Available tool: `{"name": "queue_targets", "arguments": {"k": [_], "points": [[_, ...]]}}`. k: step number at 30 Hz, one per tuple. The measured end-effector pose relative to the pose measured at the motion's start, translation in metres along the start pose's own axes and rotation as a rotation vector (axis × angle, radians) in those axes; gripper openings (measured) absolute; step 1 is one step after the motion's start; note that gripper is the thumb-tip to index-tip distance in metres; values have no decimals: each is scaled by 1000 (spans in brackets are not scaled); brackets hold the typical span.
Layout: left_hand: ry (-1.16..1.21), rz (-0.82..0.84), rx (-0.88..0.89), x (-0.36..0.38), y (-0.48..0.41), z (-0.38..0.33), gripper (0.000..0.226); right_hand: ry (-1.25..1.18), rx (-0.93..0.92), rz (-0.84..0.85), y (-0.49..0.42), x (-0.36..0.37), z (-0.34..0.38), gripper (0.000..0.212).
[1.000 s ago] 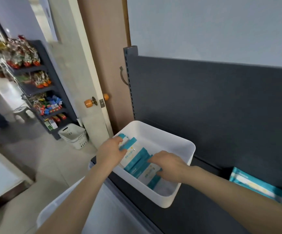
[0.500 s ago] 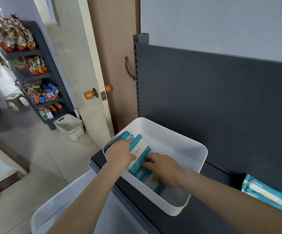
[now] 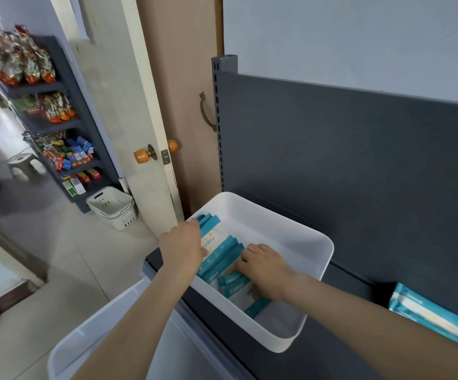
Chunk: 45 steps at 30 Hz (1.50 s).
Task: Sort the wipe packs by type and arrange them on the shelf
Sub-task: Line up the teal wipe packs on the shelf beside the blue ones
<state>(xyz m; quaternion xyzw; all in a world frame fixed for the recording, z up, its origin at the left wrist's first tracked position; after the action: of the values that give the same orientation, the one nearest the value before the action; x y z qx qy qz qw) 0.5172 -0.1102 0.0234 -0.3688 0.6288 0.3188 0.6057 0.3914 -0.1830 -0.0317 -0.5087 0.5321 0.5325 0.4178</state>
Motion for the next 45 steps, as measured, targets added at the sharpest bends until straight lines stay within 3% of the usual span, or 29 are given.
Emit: {"name": "queue_targets", "arguments": {"k": [3, 6, 17, 23, 28, 32, 39, 42, 45], "points": [[107, 26, -7, 5, 5, -2, 56, -64, 47, 34, 8, 2, 1, 31], [78, 61, 14, 5, 8, -7, 43, -39, 85, 27, 17, -8, 0, 27], [332, -117, 132, -66, 39, -71, 39, -141, 405, -388, 124, -94, -43, 31], [386, -168, 248, -85, 61, -130, 35, -137, 554, -462, 192, -111, -45, 32], [470, -182, 324, -87, 89, -167, 34, -232, 721, -377, 258, -89, -45, 27], [605, -103, 346, -66, 124, -187, 32, -282, 821, -259, 300, -45, -37, 33], [714, 122, 327, 3, 168, -207, 42, -225, 849, 12, 315, 42, -12, 35], [675, 150, 317, 18, 173, -205, 41, -249, 841, 34, 321, 60, -5, 47], [648, 173, 322, 25, 178, -202, 44, -333, 837, 37, 324, 65, -9, 46]]}}
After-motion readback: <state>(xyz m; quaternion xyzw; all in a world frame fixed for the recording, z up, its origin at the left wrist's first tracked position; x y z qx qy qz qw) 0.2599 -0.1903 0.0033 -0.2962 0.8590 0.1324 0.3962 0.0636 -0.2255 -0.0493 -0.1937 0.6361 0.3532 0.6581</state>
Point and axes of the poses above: each hand's wrist, its own y-axis away from the middle knuckle, its own x-axis out of the palm, z = x × y, the point moved 8 cm from there along -y, towards the middle knuckle, and after that the axes turned 10 degrees about -x, right-handed, at the moved point
